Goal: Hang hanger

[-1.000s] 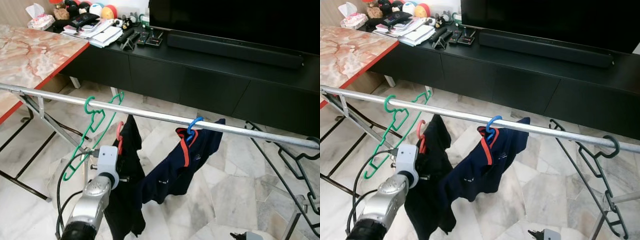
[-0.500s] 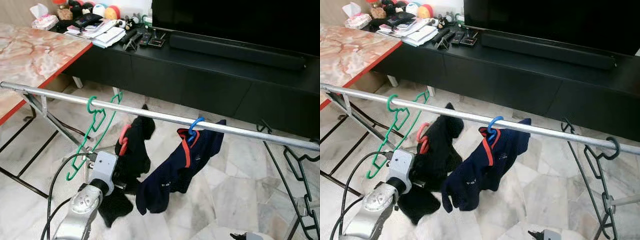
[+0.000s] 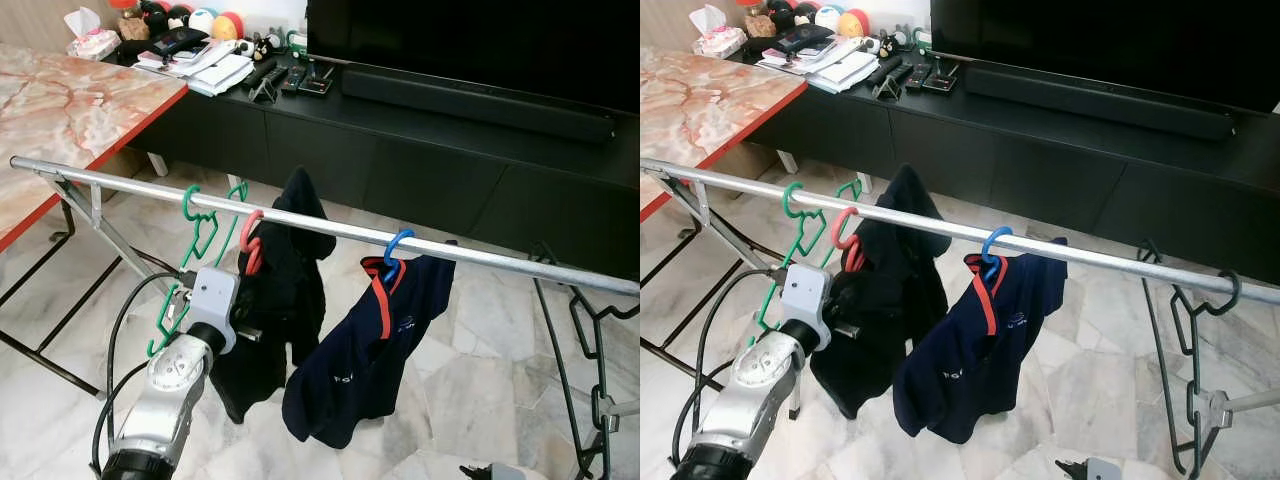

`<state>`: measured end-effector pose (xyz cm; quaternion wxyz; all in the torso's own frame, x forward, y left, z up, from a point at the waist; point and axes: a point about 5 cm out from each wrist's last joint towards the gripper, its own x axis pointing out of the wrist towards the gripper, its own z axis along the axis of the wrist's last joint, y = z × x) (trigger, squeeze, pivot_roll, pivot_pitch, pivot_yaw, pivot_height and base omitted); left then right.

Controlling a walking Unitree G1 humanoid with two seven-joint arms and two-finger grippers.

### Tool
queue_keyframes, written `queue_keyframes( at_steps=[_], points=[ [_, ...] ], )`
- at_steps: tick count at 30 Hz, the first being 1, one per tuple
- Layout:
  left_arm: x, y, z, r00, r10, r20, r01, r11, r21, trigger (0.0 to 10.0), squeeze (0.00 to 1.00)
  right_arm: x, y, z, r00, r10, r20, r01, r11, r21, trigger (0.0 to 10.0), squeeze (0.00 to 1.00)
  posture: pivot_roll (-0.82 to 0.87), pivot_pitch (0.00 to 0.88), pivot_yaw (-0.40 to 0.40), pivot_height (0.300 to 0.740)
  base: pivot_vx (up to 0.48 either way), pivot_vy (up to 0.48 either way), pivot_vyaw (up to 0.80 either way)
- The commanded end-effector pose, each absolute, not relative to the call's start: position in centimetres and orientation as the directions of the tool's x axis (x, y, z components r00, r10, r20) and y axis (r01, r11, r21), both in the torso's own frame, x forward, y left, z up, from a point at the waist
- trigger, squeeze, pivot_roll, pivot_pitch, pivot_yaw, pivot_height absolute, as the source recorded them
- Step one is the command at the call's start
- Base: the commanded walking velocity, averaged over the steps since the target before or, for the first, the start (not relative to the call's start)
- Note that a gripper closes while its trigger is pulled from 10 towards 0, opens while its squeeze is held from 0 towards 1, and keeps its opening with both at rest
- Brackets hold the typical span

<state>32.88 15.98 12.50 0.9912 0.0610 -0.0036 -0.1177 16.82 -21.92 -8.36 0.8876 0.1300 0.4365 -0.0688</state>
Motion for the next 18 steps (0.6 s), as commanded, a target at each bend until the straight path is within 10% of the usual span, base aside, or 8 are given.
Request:
queue_keyframes(
  at_steps=[1,18],
  points=[
    [33.4,16.3,13.1,0.981,-0.196,-0.007,0.195,0.974,0.118,10.0,0.00,16.0,-22.0,-8.7,0.586,-0.015,-0.810,0.256,0.952,0.167,10.0,0.00,-0.05,0.198,-0.007,0.740,0.000,0.000,0.00],
    [34.7,15.5,10.3,0.944,-0.103,-0.313,0.122,0.992,0.043,10.0,0.00,16.1,-21.9,-8.7,0.584,-0.010,-0.811,0.259,0.950,0.174,10.0,0.00,-0.05,0.202,-0.008,0.740,0.000,0.000,0.00]
  ],
)
